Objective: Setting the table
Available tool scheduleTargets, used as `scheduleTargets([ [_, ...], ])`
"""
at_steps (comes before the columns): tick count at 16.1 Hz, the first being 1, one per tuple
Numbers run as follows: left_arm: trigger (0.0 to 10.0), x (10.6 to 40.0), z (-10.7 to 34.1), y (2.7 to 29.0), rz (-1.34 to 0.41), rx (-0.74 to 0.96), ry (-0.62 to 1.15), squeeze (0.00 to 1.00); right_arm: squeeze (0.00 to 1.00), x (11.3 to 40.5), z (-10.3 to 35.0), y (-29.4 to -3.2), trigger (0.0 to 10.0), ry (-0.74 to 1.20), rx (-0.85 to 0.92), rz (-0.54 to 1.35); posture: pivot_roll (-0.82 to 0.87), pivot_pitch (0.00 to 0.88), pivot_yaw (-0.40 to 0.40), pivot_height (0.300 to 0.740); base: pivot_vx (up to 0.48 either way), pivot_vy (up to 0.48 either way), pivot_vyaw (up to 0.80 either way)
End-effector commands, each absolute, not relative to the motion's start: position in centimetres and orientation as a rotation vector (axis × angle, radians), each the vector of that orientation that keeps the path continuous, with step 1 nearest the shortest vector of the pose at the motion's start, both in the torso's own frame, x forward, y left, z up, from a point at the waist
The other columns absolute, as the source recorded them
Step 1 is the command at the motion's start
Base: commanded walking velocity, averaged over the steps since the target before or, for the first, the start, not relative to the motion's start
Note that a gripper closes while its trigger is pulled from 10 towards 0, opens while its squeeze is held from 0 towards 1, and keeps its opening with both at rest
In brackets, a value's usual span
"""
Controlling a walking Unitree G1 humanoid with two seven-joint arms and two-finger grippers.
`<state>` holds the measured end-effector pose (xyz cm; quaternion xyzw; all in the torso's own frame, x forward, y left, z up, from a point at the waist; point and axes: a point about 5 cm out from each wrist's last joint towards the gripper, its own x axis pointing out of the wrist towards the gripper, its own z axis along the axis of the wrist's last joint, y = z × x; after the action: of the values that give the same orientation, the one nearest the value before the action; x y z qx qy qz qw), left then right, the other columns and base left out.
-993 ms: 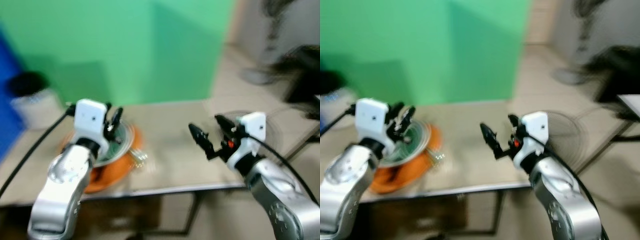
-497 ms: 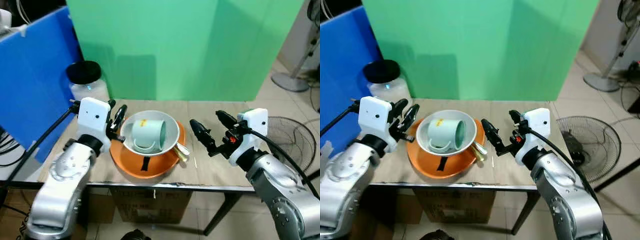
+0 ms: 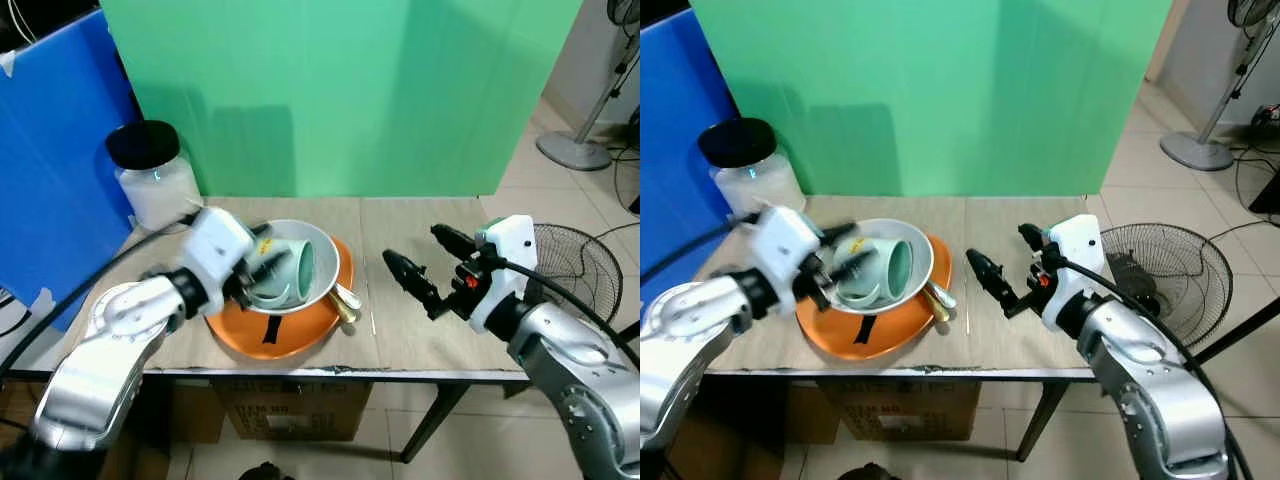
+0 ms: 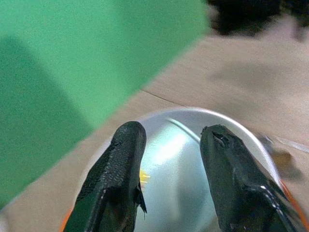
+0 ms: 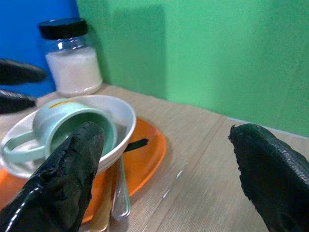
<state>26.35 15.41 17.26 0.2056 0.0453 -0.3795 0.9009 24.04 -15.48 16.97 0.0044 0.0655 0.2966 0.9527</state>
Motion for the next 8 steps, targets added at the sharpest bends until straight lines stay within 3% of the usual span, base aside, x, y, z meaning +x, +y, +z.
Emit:
scheduleTargets([
  [1,10.0,26.7,17.4,15.4,-0.845,0.462,0.101,1.00,1.00,23.8,17.0,-15.2,10.0,0.148,0.009,0.647,0.10,0.000,0.022,0.740,0.000,0.000,0.00],
  [4,10.0,27.9,17.8,15.8,-0.879,0.450,0.106,1.00,1.00,23.6,17.5,-14.4,10.0,0.162,0.045,0.762,0.09,0.000,0.033,0.740,0.000,0.000,0.00],
  [6,10.0,28.6,18.1,15.5,-0.898,0.387,0.093,0.81,1.00,24.2,17.8,-14.2,10.0,0.172,0.071,0.771,0.09,0.000,0.026,0.740,0.000,0.000,0.00],
  [7,10.0,28.9,18.2,15.5,-0.905,0.375,0.094,0.21,1.00,24.4,17.9,-13.8,10.0,0.176,0.094,0.801,0.07,0.000,0.046,0.740,0.000,0.000,0.00],
  [8,10.0,29.3,18.5,15.9,-0.876,0.382,0.095,0.00,1.00,24.9,18.0,-13.1,10.0,0.198,0.110,0.850,0.07,0.000,0.046,0.740,0.000,0.000,0.00],
])
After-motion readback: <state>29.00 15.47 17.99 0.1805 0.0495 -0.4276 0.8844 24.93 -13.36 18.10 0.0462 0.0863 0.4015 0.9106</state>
